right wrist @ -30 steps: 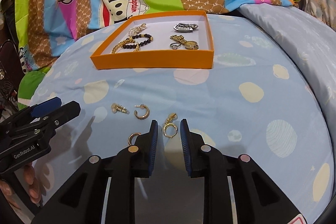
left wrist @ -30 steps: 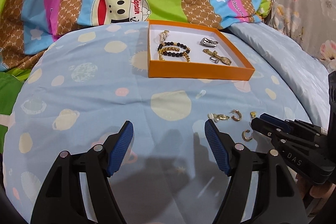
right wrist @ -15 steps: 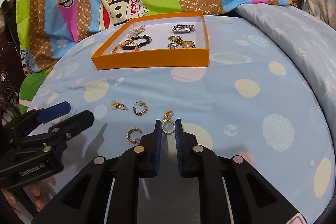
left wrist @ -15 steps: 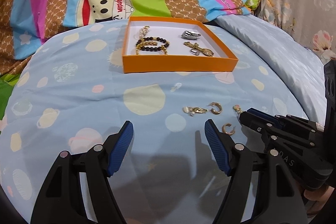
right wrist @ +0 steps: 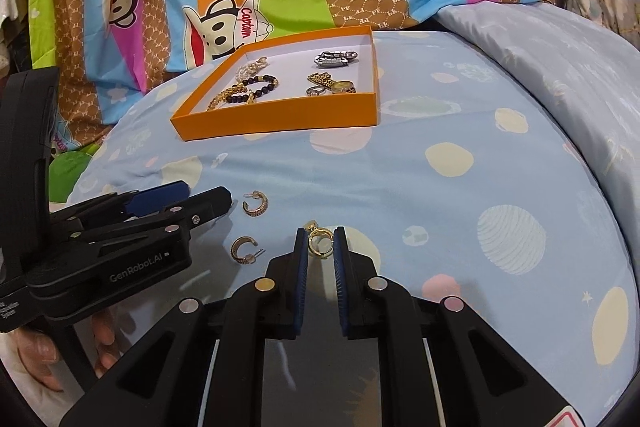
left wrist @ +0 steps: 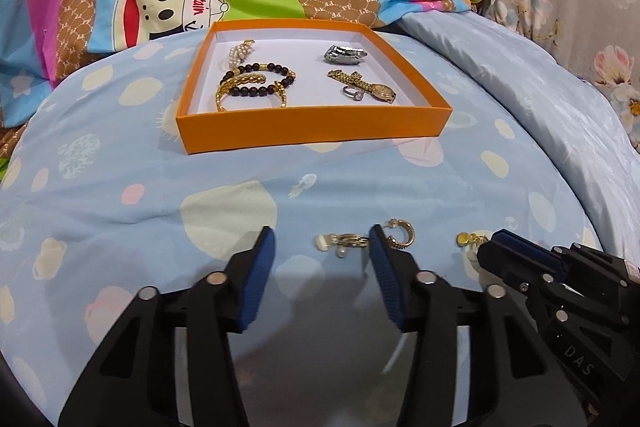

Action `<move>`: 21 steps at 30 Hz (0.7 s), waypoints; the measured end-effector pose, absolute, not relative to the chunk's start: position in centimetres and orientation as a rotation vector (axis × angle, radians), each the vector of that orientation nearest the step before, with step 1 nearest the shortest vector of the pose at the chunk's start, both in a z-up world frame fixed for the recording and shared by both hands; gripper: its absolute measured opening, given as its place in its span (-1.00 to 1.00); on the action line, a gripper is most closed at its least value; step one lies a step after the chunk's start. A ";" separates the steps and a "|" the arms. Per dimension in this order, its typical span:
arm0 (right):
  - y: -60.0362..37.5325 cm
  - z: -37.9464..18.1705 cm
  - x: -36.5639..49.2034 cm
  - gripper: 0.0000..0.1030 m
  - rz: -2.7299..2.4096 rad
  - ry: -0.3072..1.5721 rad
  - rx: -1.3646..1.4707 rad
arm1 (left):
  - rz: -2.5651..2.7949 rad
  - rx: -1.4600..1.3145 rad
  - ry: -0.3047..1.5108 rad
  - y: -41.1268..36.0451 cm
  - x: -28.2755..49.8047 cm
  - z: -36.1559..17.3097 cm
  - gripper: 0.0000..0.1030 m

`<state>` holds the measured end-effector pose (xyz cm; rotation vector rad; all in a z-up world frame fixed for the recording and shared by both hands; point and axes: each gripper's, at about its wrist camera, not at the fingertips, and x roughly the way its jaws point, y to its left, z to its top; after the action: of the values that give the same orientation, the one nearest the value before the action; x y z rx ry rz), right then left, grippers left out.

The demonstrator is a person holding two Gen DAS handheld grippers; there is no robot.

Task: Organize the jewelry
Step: 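Grasp a small gold earring with the left tool while the right tool grasps a gold drop earring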

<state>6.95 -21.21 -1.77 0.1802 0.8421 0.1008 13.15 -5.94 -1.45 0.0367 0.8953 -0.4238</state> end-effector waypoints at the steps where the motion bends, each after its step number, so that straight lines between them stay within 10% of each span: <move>1: -21.2 -1.8 7.0 -0.77 0.101 0.842 0.182 | -0.435 0.037 0.897 -6.0 13.1 -1.5 -0.33; 6: -21.4 -1.8 7.1 -0.77 0.101 0.840 0.192 | -0.475 0.035 0.894 -6.2 12.9 -1.4 -0.68; 21: -21.1 0.0 7.1 -0.78 0.111 0.800 0.189 | -0.505 -0.002 0.848 -5.2 11.0 0.7 -0.69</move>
<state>7.05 -21.15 -0.04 0.1888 0.8000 0.1106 11.01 -5.19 0.70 -0.0021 0.8482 -0.5052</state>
